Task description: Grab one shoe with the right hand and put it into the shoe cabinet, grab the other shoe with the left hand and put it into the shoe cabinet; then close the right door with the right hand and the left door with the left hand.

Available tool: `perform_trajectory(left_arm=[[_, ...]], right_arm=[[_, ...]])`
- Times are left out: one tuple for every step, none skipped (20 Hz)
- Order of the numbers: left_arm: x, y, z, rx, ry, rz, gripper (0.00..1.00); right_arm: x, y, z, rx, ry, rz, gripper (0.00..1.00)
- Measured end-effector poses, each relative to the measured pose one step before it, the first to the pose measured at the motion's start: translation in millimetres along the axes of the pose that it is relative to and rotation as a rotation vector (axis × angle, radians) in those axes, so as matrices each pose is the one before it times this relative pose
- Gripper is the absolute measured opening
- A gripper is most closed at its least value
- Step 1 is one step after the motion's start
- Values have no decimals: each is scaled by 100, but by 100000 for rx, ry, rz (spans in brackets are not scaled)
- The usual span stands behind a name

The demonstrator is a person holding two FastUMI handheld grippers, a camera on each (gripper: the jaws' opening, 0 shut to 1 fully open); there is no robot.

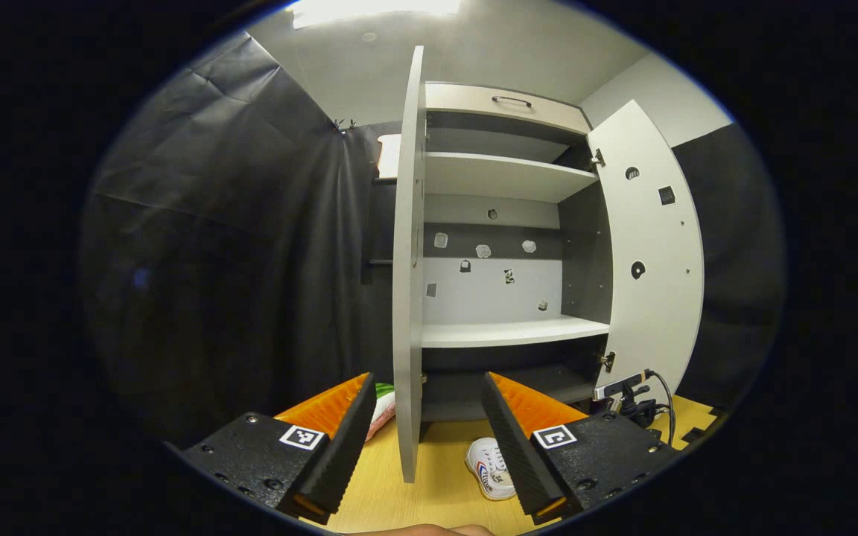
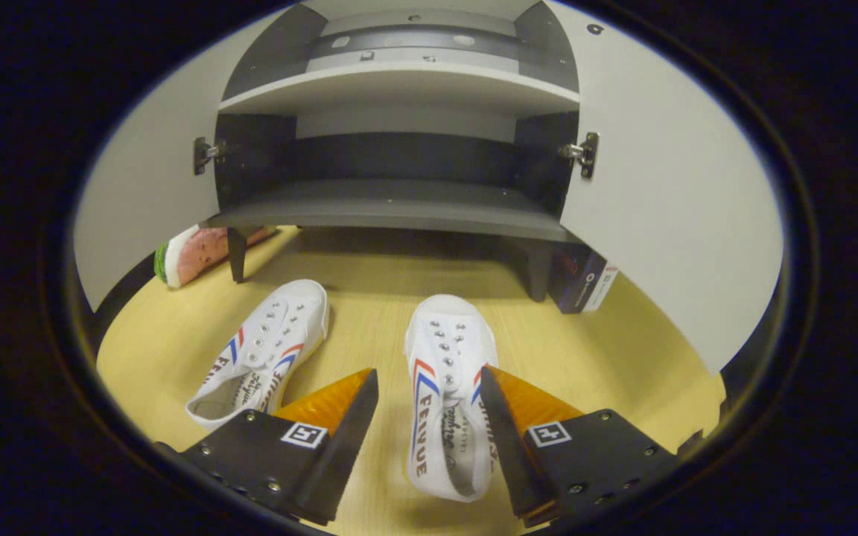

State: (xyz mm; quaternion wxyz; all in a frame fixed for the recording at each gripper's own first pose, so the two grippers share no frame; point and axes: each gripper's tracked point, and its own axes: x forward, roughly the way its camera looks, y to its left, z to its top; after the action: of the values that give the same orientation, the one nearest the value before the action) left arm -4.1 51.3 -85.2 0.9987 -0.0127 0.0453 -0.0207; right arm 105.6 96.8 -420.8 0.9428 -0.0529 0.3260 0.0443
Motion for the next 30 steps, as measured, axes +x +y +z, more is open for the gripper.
perform_trajectory(left_arm=[[111, 114, -191, 310, 6, 116, 87], [87, -82, -245, 291, 331, -311, 87], [99, -62, -246, -63, 706, -444, 87], [-28, -120, -313, -369, 663, -620, 87], [52, -244, -231, -111, 679, -742, 87], [22, -194, -264, 279, 333, -619, 87], [35, -110, -37, 207, -237, -261, 87], [-32, -75, 33, 369, -421, 12, 87], [-15, -153, -6, 449, -263, -216, 87], [-141, -84, -31, -2, -272, -165, 87], [-69, -107, 66, -350, -373, -267, 86], [-126, 60, 86, -868, -474, 73, 87], [-186, 215, -49, -860, -259, 474, 87], [-92, 93, -81, -308, -19, 192, 87], [-100, 167, -66, -319, 13, 218, 87], [-24, 64, -1, 18, -40, -50, 87], [2, 6, -120, 311, 382, -181, 87], [61, 74, -353, 290, 759, 107, 87], [37, -2, -299, 148, 770, 26, 87], [198, -89, -198, 67, 728, -143, 87], [181, -119, -345, 244, 781, -282, 87], [269, -128, -295, 244, 678, -287, 87], [219, -250, -381, 341, 801, -422, 87], [305, -438, -387, 613, 521, -706, 87], [243, -275, -267, 746, 516, -430, 87], [266, -359, -352, 672, 380, -697, 87], [233, -489, -241, 241, 208, -1030, 87], [234, -541, -149, 202, 9, -1144, 87], [343, -479, -203, 344, 496, -660, 86], [284, -303, -242, 207, 297, -568, 87]], right_arm=[[470, 168, -620, 1405, 2280, 532, 85], [264, -88, 88, 769, 331, -353, 82], [597, 36, -171, 1129, -70, 1092, 75], [452, 82, -353, 1778, 1062, 174, 60], [142, 155, 84, 1675, -1000, 828, 60], [282, -12, 56, 815, -158, -996, 60], [76, -38, -84, 323, -530, -975, 60], [209, 49, 35, 183, -1524, -1096, 60], [102, 122, 22, 146, -1931, -1345, 60], [1037, -481, 196, -1727, -3890, -4265, 60], [188, 140, 96, 2552, -1694, 1135, 41], [135, 81, 108, 1474, -1100, 716, 22], [-97, 387, -160, 4056, 1389, 3771, 22], [87, 216, 53, 6249, 1137, 2925, 5], [47, -428, -105, 1357, 1846, 3002, 4], [-183, -86, 212, 2811, -521, 3138, 0], [-292, 285, 224, 2457, -1005, 3512, 4], [-215, -6, 77, 1917, -403, 3202, 4], [-516, -107, 99, 1924, -429, 2837, 4], [-420, -138, 143, 2301, -465, 1749, 4], [-702, -30, -87, 271, -508, 1300, 4], [-584, -27, 477, 60, -2282, 1030, 4], [-631, 52, 417, -1513, -2275, 1386, 3], [-620, 367, 622, -17, -2545, 2306, 4], [-611, 565, 165, 399, -1241, 2373, 3], [-555, 401, 332, -448, -1144, 1370, 3], [-492, 218, 542, -1261, -1479, 748, 3], [-582, 301, 781, -1311, -1732, 308, 4], [-604, 490, 876, -1452, -1736, 641, 4], [-592, 519, 1388, -1428, -2129, 794, 3]])
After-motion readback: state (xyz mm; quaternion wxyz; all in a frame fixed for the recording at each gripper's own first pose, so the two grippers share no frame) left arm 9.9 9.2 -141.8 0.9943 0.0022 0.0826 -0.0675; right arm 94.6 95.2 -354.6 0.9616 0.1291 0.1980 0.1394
